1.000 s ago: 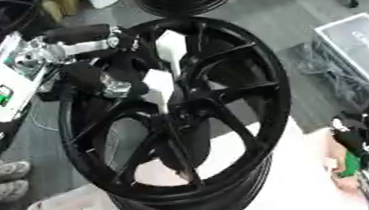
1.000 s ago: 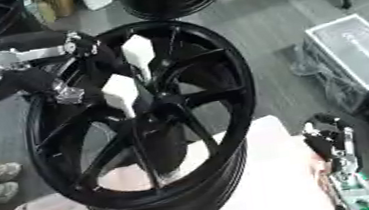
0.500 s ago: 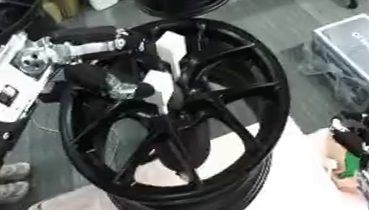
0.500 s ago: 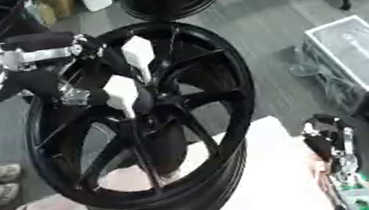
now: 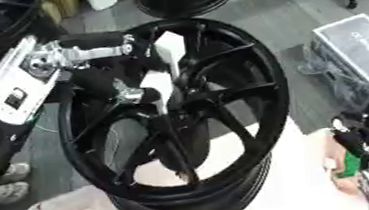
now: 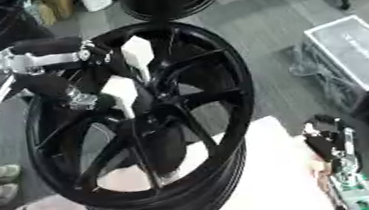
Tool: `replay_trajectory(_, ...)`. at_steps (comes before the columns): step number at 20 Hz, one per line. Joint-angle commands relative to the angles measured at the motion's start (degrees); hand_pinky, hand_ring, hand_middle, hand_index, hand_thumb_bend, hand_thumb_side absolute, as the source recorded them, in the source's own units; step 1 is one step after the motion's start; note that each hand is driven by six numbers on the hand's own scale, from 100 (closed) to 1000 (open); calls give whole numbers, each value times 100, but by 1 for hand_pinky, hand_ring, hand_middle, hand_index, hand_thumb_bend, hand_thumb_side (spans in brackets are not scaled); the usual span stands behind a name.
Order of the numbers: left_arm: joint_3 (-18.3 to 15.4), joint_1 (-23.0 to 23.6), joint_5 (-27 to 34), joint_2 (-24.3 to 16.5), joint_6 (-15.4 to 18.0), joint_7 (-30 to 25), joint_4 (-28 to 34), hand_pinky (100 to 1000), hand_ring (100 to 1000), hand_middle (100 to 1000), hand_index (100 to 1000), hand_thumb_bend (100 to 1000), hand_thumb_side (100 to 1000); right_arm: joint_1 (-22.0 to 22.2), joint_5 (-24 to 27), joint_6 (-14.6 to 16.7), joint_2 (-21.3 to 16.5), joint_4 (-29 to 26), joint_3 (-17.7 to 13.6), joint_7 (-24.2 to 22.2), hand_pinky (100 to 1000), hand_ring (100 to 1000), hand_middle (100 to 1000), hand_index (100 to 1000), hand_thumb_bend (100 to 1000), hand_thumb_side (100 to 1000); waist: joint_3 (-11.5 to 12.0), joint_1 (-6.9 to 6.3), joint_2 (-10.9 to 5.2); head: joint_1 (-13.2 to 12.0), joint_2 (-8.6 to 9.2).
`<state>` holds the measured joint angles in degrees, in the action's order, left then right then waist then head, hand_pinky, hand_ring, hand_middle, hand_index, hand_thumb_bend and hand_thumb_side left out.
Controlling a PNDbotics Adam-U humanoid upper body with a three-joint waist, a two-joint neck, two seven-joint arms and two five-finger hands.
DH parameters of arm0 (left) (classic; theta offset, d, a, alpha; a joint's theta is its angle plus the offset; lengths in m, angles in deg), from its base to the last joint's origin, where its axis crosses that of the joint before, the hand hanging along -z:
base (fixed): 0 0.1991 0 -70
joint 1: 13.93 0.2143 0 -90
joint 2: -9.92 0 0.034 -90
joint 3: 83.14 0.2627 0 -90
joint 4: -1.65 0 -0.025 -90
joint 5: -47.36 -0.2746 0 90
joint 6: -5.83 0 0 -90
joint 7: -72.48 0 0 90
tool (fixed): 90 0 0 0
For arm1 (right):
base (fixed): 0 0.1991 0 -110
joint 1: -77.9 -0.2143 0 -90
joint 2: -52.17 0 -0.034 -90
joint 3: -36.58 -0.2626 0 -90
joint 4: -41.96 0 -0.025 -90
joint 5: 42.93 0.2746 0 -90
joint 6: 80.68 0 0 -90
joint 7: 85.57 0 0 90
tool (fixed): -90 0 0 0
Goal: Pull the pin out of the wheel hub.
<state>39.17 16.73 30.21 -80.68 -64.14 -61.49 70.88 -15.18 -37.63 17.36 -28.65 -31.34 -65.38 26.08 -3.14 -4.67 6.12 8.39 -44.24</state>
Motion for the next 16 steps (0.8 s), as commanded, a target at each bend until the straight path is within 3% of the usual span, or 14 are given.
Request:
replay_trajectory(1, -10, -78, -46, -23, 858, -799, 1, 547, 513, 746, 837, 391, 751, -53, -14, 11, -72, -37, 9, -29, 405, 416, 680, 625, 100, 100, -8, 22, -94, -10, 13)
replay_trajectory(8, 32, -59, -152, 51, 934, -799, -111, 547, 506, 730, 830, 367, 716, -58, -20, 9, -74, -37, 18, -39, 405, 416, 680, 624, 100, 100, -27, 25, -95, -19, 13)
replay_trajectory(16, 53, -39, -200, 75, 1014, -799, -195, 543, 497, 681, 802, 293, 617, -66, -21, 3, -76, -40, 27, -49, 405, 416, 680, 624, 100, 100, -36, 25, -79, -24, 13)
